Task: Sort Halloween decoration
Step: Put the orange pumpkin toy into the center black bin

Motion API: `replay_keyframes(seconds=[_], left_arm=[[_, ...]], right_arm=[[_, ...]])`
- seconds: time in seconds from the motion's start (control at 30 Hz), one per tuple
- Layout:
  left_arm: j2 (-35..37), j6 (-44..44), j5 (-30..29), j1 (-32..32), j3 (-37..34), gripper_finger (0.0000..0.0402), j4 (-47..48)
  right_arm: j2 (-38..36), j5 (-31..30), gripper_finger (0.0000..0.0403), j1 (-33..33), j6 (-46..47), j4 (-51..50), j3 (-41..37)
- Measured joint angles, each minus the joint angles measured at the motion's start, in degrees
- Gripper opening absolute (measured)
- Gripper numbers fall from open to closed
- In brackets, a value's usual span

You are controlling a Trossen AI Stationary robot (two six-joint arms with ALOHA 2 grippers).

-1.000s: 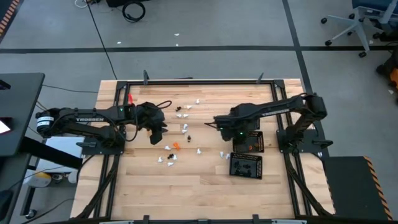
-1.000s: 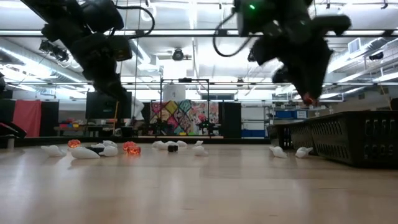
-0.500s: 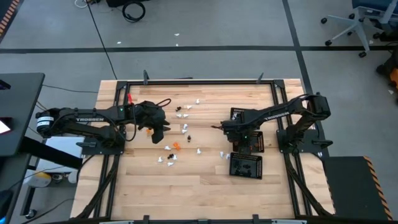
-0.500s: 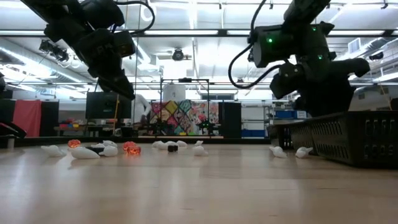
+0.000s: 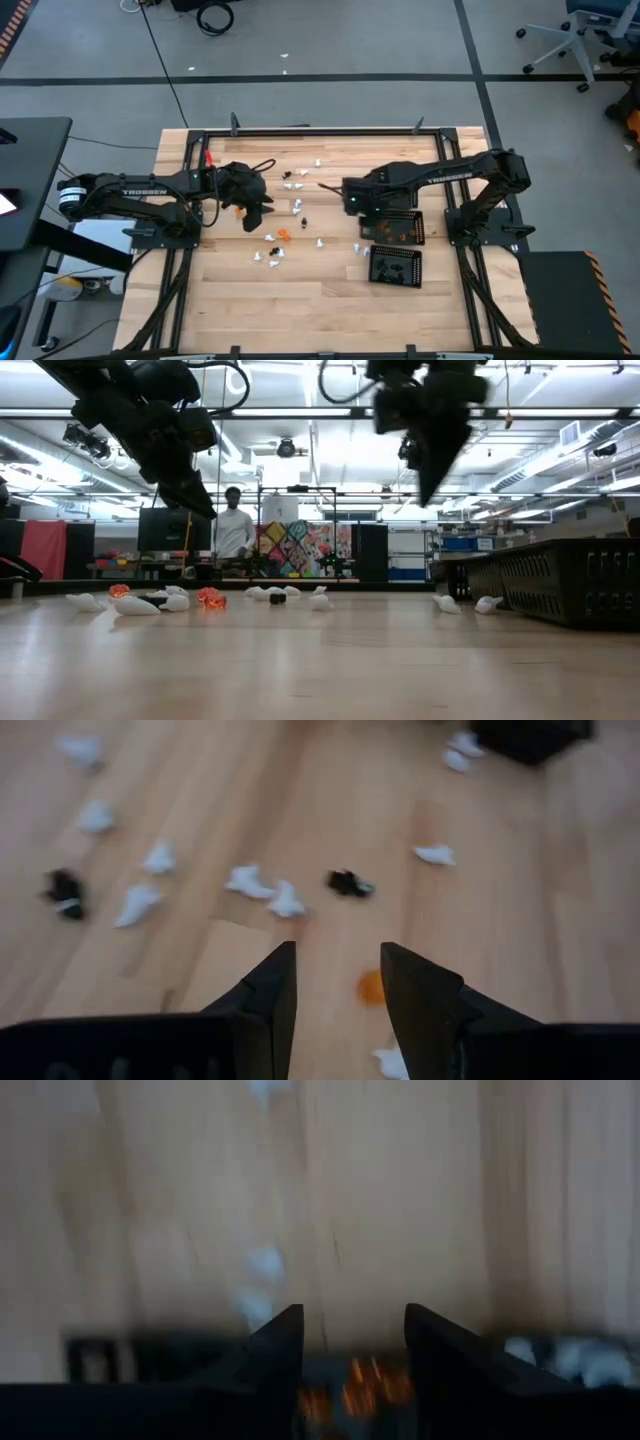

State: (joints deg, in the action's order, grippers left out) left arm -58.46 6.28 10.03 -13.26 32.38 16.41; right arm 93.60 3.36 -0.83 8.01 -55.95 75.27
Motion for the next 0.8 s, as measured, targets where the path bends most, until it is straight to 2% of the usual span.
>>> replay_keyframes(seconds=[0.2,0.3,0.4,0.5,0.73,0.8], left_arm=[[0.0,-4.2,9.7,0.7,0.0,0.0135,5.9],[-0.1,-8.2,10.0,3.4,-0.1,0.0135,7.7],[-1.2,-10.8,6.8,6.9,-1.5,0.0135,4.3],[-3.7,-8.7,2.8,10.2,-3.7,0.0135,-0.9],[-10.5,-6.7,-10.2,15.3,-5.8,0.0153,-12.6],[-12.1,-6.9,-11.4,15.5,-5.8,0.0165,-14.1]], right_arm=[[1.8,-1.1,0.0179,-0.2,2.8,10.4,1.7],[2.0,-3.5,0.0179,0.4,4.1,14.4,2.4],[2.0,-7.4,0.0179,0.7,5.6,18.0,2.4],[2.0,-9.9,0.0179,0.7,7.3,17.9,2.4],[2.0,-10.1,0.0179,0.7,10.2,18.0,2.4],[2.0,-9.9,0.0179,0.9,10.3,18.0,2.4]])
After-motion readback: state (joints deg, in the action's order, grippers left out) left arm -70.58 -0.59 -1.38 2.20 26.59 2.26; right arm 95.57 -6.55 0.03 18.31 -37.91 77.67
